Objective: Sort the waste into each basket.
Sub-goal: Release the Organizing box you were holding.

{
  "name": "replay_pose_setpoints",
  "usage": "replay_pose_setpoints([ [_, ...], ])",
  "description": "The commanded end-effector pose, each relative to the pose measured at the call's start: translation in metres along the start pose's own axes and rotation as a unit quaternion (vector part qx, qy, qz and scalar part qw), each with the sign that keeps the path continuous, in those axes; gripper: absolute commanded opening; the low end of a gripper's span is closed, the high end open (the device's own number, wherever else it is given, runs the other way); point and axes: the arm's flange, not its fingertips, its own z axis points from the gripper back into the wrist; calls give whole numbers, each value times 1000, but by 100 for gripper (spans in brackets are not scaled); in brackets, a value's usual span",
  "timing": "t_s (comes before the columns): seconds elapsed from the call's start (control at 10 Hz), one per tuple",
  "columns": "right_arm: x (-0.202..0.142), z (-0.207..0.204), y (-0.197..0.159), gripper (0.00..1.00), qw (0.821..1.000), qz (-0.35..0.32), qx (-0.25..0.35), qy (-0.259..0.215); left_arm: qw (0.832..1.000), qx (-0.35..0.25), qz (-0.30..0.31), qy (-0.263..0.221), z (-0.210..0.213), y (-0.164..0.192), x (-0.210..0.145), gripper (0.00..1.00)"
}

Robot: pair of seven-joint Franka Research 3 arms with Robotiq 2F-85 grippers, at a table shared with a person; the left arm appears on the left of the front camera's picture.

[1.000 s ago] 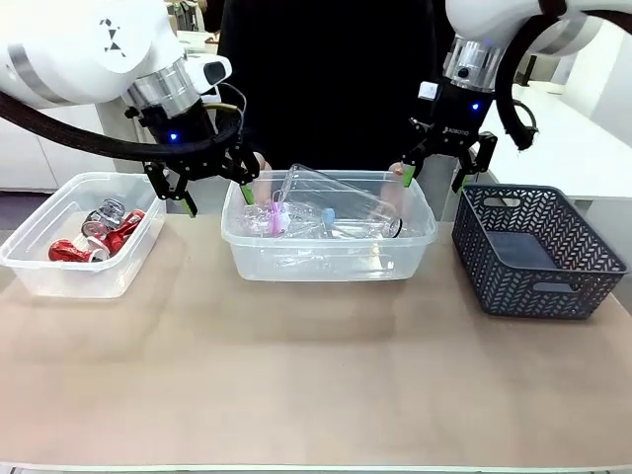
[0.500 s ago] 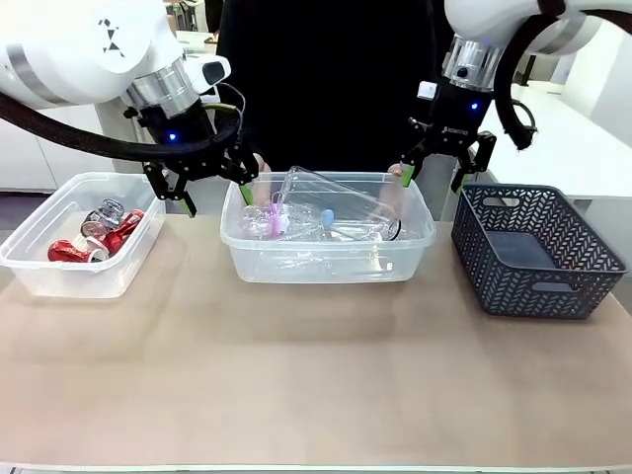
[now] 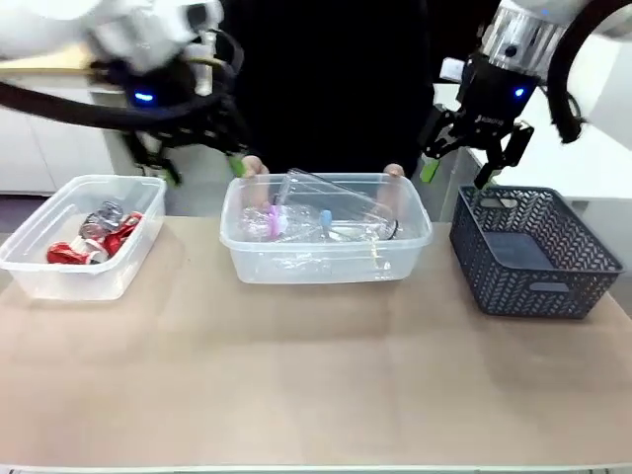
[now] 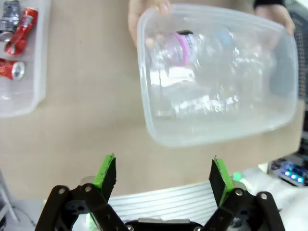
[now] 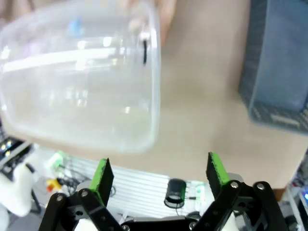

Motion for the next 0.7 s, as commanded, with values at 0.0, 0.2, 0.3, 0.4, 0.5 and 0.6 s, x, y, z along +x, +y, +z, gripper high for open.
replay_pose_setpoints([
  [0.0, -85, 9, -28, 100, 999, 32, 29, -23, 998, -43, -36, 21, 28, 26, -59, 100],
  [0.2, -113, -1, -32, 100, 998, 36, 19, -41, 995, -77, -68, 12, 27, 27, -86, 100],
  [0.3, -104, -18, -31, 100, 998, 46, 5, -33, 999, -39, -34, 6, 40, 9, -62, 100],
  [0.4, -111, 12, -26, 100, 999, 22, 12, -32, 999, -39, -34, 6, 40, 9, -62, 100],
  [0.5, -111, 12, -26, 100, 999, 22, 12, -32, 999, -39, -34, 6, 40, 9, -62, 100],
  [0.6, -122, -2, -31, 100, 999, 25, 6, -31, 999, -39, -34, 6, 40, 9, -62, 100],
])
